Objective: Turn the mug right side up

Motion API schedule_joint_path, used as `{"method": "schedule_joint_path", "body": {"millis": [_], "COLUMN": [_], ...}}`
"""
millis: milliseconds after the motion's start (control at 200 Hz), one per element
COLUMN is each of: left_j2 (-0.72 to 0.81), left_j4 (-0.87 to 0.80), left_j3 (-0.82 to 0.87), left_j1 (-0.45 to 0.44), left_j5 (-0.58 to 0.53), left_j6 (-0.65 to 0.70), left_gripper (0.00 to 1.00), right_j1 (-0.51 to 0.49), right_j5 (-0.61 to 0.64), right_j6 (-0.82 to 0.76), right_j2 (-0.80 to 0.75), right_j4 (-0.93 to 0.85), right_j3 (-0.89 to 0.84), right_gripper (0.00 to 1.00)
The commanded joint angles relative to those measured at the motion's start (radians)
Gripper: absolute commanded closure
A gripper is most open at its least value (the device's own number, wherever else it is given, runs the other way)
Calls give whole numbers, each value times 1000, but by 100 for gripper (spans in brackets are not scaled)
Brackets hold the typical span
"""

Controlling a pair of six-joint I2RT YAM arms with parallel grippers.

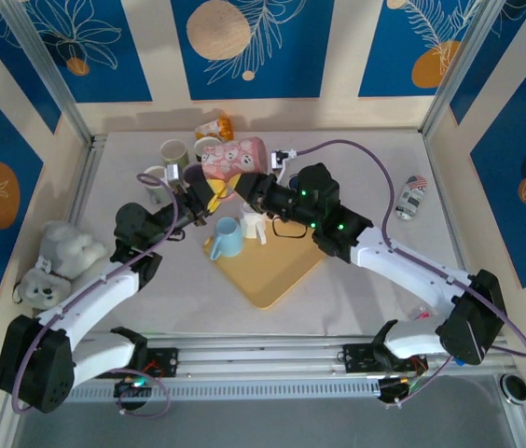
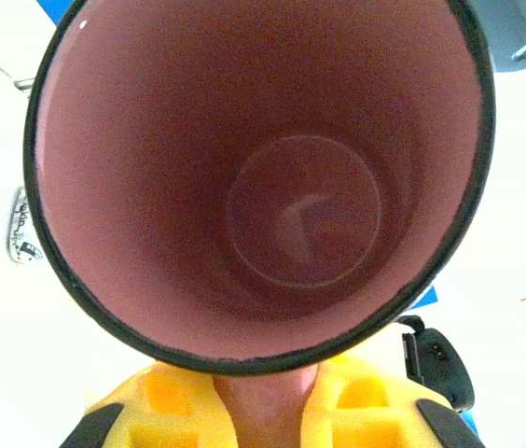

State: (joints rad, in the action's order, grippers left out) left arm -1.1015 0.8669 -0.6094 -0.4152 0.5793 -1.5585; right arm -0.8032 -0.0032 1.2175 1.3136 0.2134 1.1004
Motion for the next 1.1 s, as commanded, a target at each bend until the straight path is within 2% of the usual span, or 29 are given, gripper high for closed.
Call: {"method": "schedule_joint_path", "body": {"millis": [0,90,215,300,400,535,655,825,950,1095], "left_j2": [40,53,63,79,116,152,139,71,-15,-140], "left_j4": [1,-8,-41,-138,-385,-746,-947,-1074,-1103,-1091], "left_j3": [-86,-95,-105,-128,-181,-276,-358,-456,-513,-579], "left_j1": [-8,-8,-4,-2,0,0,0,0,0,0], "left_j5": [-7,-8,-17,-7,-16,-101,-193,-304,-369,-434], "left_j6": [145,223,296,380,555,842,1024,1201,1324,1451], "left_gripper": [100,100,100,100,100,100,100,100,100,100], "right_j1": [-1,16,41,55,64,70,77,88,110,151], "right_j5": [44,49,51,74,127,193,234,256,250,180], "right_j6": [-83,-107,-163,-214,-284,-365,-406,-428,-404,-394], "right_j2": [-64,-94,-145,-188,-223,-228,-220,-200,-160,-98], "right_j4": [-85,-155,-278,-379,-527,-731,-826,-871,-920,-982], "right_j3": [21,17,18,23,51,119,155,174,196,245], "right_gripper": [62,47,39,38,38,39,40,40,41,41]}}
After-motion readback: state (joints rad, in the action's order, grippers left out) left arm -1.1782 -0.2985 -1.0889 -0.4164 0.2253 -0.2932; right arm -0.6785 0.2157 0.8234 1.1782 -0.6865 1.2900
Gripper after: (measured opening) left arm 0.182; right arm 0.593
